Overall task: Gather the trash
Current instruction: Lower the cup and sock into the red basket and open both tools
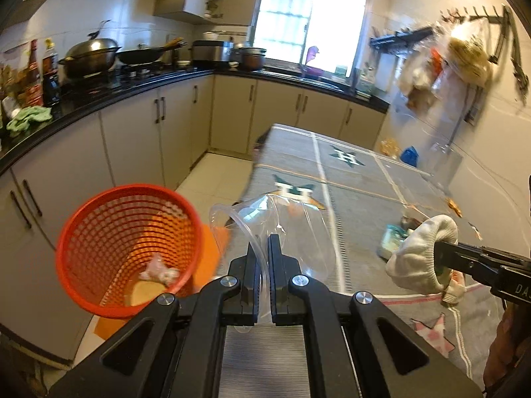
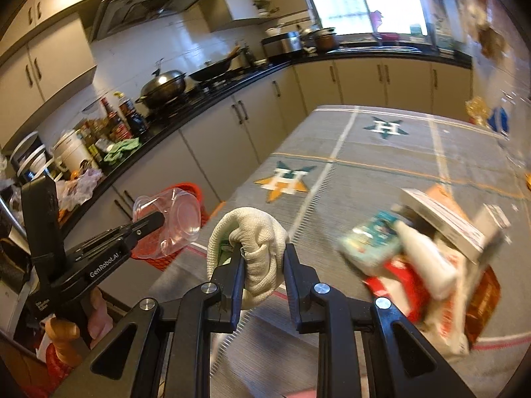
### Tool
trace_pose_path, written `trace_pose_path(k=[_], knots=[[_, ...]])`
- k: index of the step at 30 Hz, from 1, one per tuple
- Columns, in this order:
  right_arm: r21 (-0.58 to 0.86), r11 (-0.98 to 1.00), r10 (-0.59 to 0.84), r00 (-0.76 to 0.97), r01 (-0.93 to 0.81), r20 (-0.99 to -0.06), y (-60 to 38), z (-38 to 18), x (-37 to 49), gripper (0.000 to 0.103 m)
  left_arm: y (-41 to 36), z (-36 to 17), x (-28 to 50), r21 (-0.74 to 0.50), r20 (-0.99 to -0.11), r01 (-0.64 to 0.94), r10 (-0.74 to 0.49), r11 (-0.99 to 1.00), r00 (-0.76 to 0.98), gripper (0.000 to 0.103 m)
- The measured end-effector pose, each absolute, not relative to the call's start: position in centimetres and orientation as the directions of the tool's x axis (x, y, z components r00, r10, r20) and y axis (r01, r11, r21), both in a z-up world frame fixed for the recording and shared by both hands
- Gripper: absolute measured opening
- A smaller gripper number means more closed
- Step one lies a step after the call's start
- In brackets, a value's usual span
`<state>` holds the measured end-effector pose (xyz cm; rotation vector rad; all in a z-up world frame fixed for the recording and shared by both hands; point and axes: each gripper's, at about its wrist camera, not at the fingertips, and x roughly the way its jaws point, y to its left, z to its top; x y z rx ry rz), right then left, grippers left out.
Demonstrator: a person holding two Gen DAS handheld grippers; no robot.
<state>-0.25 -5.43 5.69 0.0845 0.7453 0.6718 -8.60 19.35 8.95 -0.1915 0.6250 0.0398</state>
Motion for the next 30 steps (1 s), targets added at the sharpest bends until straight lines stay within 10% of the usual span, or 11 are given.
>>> trace_pose_path(k=[30], knots=[[0.312,0.672,0.668,0.368,-0.672,-0.647,11.9,5.5,4.3,0.025,32.1,6.6,-8.8,-0.185,-0.624,-0.335,0.153,0.924,0.766,0.004]])
